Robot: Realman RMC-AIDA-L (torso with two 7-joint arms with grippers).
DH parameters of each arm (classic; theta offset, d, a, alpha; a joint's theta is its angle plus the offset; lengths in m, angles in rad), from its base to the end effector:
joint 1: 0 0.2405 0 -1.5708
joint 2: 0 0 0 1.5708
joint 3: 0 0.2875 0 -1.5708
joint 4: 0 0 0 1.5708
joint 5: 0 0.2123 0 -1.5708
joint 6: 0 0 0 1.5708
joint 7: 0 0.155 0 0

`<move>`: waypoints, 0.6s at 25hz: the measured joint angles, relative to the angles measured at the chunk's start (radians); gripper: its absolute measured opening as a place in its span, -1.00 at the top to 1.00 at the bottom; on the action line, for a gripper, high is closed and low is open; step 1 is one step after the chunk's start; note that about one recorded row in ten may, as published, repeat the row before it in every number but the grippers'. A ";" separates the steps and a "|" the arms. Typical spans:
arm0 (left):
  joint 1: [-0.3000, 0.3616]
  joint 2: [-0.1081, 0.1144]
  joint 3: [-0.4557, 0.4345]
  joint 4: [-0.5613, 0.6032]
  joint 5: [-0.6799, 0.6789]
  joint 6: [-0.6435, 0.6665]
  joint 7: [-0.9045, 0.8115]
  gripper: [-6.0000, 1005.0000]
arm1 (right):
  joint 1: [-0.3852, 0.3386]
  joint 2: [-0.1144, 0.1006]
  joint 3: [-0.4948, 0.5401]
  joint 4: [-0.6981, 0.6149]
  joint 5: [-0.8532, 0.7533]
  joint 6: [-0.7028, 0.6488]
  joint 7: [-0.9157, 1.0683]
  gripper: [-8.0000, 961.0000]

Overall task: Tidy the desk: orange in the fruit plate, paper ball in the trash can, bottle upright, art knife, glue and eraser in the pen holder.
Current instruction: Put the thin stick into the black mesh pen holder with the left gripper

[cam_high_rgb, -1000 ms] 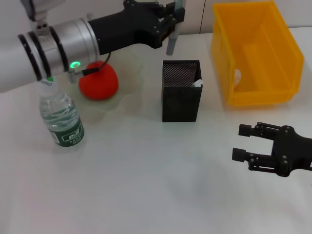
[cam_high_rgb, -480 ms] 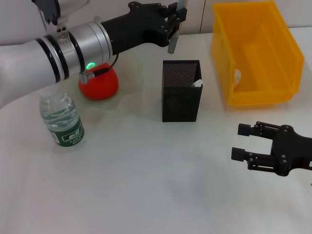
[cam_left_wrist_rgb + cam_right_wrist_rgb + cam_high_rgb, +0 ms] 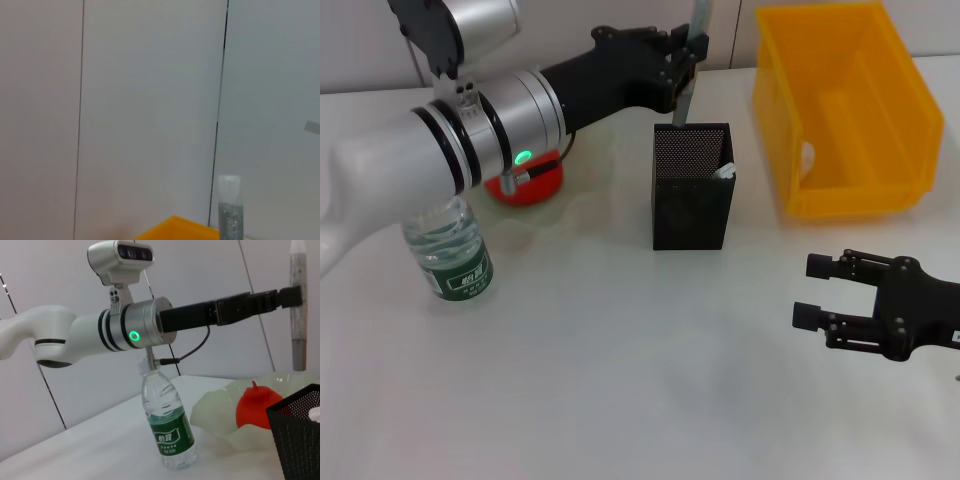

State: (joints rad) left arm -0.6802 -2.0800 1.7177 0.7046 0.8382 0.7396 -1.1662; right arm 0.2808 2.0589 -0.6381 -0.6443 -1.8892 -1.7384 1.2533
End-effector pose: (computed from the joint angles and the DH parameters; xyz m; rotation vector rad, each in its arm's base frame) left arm -0.1320 0.4292 -0.0999 -2.4636 -0.3958 -0.8864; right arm 0.3381 0.2646 -0.0018 -2.6001 0.7009 0.8838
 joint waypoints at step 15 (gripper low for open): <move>0.019 0.000 0.112 -0.044 -0.184 -0.014 0.096 0.70 | 0.014 0.003 0.000 0.000 -0.002 0.008 0.000 -0.57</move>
State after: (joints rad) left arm -0.6614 -2.0800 1.8302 0.6604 0.6538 0.7260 -1.0702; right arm 0.2953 2.0617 -0.6383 -0.6438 -1.8913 -1.7308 1.2533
